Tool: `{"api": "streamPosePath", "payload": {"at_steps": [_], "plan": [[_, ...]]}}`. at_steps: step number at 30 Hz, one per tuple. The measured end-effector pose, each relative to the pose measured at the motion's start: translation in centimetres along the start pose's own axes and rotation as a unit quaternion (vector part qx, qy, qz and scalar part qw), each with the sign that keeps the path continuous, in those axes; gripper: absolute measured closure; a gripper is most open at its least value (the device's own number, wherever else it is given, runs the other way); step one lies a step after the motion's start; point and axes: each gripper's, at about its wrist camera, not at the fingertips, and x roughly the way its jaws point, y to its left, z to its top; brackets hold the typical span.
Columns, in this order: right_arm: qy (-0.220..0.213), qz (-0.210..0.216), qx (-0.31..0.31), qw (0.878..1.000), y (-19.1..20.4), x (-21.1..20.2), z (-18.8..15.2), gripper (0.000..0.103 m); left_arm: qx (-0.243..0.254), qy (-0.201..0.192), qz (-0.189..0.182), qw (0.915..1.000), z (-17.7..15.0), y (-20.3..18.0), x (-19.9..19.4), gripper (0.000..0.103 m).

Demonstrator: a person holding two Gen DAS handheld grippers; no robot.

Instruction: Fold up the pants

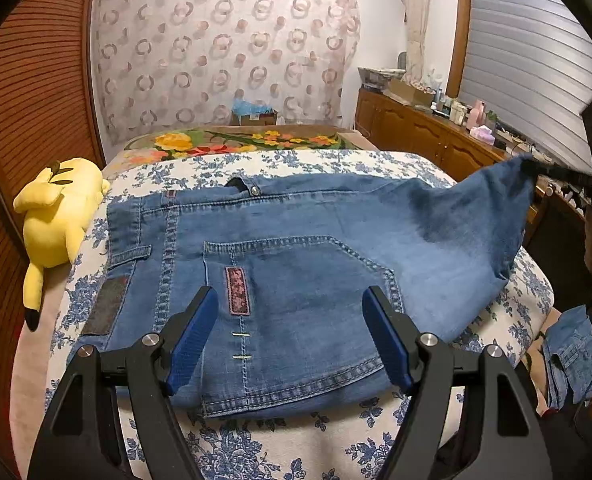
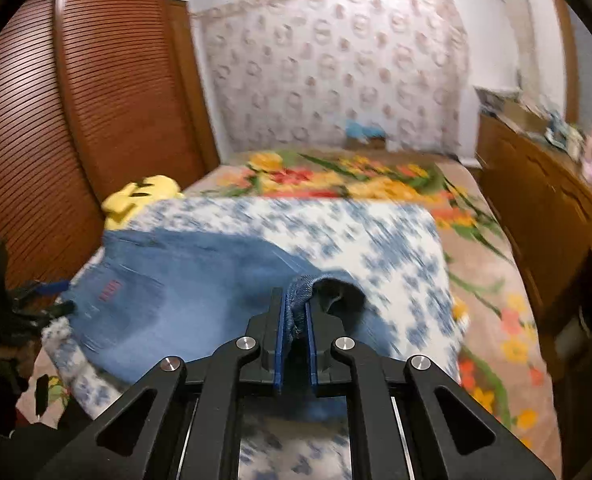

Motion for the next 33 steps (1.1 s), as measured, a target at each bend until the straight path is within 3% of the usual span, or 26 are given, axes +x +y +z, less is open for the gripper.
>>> {"api": "streamPosePath", "payload": {"at_steps": [10, 17, 21, 28, 33], "plan": [[-0.033, 0.104, -0.122, 0.987, 11.3, 1.3, 6.6, 0.096, -0.015, -0.025, 0.023, 0.9993, 0.3, 2.9, -3.1, 0.028], [-0.018, 0.163, -0.147, 0.975, 15.6, 3.0, 8.4, 0.096, -0.030, -0.037, 0.038, 0.9981, 0.0, 5.0, -4.9, 0.028], [0.008, 0.144, -0.135, 0.980, 14.4, 5.5, 8.4, 0.070, -0.037, -0.036, 0.042, 0.9978, -0.3, 5.6, -5.0, 0.028], [0.032, 0.123, -0.124, 0.984, 14.6, 6.3, 8.8, 0.065, -0.035, -0.030, 0.035, 0.9983, -0.3, 5.1, -4.3, 0.028], [0.058, 0.097, -0.111, 0.987, 14.7, 7.5, 7.1, 0.060, -0.026, -0.020, 0.021, 0.9992, -0.1, 4.0, -3.2, 0.028]]}}
